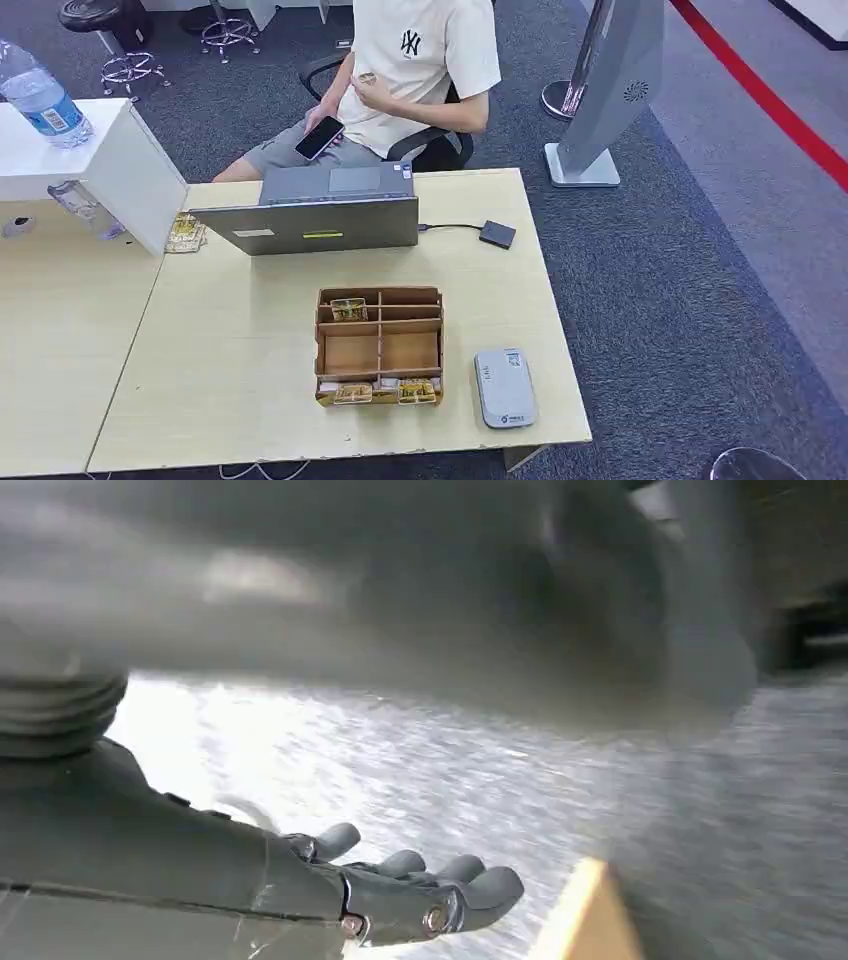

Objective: Pass the card to the sensor for recognition and then transmit it.

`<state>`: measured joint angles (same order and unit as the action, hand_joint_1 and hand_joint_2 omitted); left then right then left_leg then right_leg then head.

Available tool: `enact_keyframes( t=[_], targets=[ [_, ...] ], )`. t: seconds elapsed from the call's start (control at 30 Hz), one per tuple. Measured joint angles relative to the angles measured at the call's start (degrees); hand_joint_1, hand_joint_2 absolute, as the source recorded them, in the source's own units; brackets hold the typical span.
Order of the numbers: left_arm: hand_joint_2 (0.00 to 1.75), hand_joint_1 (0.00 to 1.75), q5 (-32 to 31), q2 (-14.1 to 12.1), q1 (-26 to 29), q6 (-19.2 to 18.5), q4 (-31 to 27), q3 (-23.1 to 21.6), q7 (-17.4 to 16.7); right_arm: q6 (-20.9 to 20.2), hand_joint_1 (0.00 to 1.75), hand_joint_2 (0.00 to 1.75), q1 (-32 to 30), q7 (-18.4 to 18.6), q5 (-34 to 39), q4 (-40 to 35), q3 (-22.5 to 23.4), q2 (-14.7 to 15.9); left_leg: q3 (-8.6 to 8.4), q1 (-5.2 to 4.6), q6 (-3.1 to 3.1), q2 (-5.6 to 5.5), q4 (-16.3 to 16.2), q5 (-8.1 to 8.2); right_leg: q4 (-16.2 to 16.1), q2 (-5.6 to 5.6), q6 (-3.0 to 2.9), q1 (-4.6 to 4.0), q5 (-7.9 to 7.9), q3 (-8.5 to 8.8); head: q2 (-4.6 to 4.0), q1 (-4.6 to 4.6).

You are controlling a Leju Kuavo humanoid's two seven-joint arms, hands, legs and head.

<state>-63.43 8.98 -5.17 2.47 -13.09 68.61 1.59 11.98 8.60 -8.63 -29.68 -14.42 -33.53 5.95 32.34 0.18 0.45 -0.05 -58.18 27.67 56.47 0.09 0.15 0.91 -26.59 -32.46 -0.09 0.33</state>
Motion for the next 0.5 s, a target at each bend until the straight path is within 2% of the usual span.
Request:
enact_keyframes(
  t=[0.03,0.07,0.27,0.5],
  targets=[
    [1.75,0.00,-0.20,-0.06,-0.01,0.15,0.00,0.00,-0.39,0.02,0.00,1.75,-0.01,1.45,0.24,0.45,0.19,0.07,-0.01,0.00,0.00,0.00,0.00,0.00,0.00,0.01,0.00,0.00,0.00,0.00,0.00,-0.02],
    [0.00,0.00,-0.13,-0.20,0.04,0.26,0.00,-0.07,-0.48,0.02,0.00,0.00,-0.14,2.48,0.59,0.76,0.54,0.07,-0.01,0.00,0.00,0.01,0.00,0.00,0.00,0.01,0.00,0.00,0.00,0.00,0.00,0.00],
    [0.00,0.00,6.22,-1.24,1.40,0.46,-0.02,-5.20,-0.66,-0.87,0.00,0.00,-1.98,4.10,3.75,1.00,3.97,0.04,-0.01,0.00,0.02,0.01,0.00,0.03,0.00,0.00,0.04,0.00,-0.04,0.00,0.00,0.00],
    [0.00,0.00,15.47,-2.53,3.11,0.13,-0.15,-13.87,-0.92,-2.60,0.00,0.00,-4.16,4.65,7.89,0.61,8.19,-0.35,-0.01,0.01,0.00,0.02,0.01,0.05,0.00,0.01,0.04,-0.01,-0.05,0.01,0.00,-0.02]
  ],
)
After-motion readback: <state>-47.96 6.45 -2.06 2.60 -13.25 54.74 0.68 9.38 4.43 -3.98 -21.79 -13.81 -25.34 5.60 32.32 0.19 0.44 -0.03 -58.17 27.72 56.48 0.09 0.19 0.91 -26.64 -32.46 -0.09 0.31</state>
